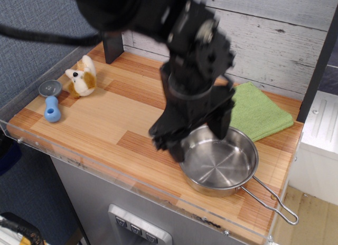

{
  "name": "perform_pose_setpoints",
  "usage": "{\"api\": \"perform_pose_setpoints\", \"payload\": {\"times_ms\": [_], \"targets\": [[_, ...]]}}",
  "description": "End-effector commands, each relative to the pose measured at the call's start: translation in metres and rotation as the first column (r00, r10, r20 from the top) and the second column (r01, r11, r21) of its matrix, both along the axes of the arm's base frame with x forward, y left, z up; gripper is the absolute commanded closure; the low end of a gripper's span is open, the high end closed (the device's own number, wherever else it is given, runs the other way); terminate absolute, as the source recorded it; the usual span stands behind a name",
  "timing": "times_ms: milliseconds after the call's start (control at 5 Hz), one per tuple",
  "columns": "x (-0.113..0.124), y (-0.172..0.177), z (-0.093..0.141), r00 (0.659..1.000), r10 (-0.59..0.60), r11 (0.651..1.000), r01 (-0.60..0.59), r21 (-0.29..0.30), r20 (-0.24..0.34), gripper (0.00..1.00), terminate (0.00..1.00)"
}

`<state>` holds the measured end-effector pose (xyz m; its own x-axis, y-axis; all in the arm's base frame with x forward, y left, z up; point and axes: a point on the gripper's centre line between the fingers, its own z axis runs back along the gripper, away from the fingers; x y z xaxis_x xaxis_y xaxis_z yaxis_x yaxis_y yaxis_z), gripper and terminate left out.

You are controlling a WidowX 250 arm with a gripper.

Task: Put the pan under the green cloth.

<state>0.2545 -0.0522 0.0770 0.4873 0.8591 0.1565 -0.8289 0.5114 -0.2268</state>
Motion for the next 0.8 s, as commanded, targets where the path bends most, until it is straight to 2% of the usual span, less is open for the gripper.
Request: {"api": "perform_pose_setpoints", "payload": {"times_ms": [0,400,600], "targets": [[-0.009,0.006,0.066,0.992,0.015,1.0,-0.015,-0.004,0.121,0.0,0.0],[-0.016,0.035,0.105,0.973,0.111,0.993,-0.116,0.012,0.203,0.0,0.0],[-0.016,0.035,0.105,0.973,0.111,0.993,-0.116,0.012,0.203,0.0,1.0]]}}
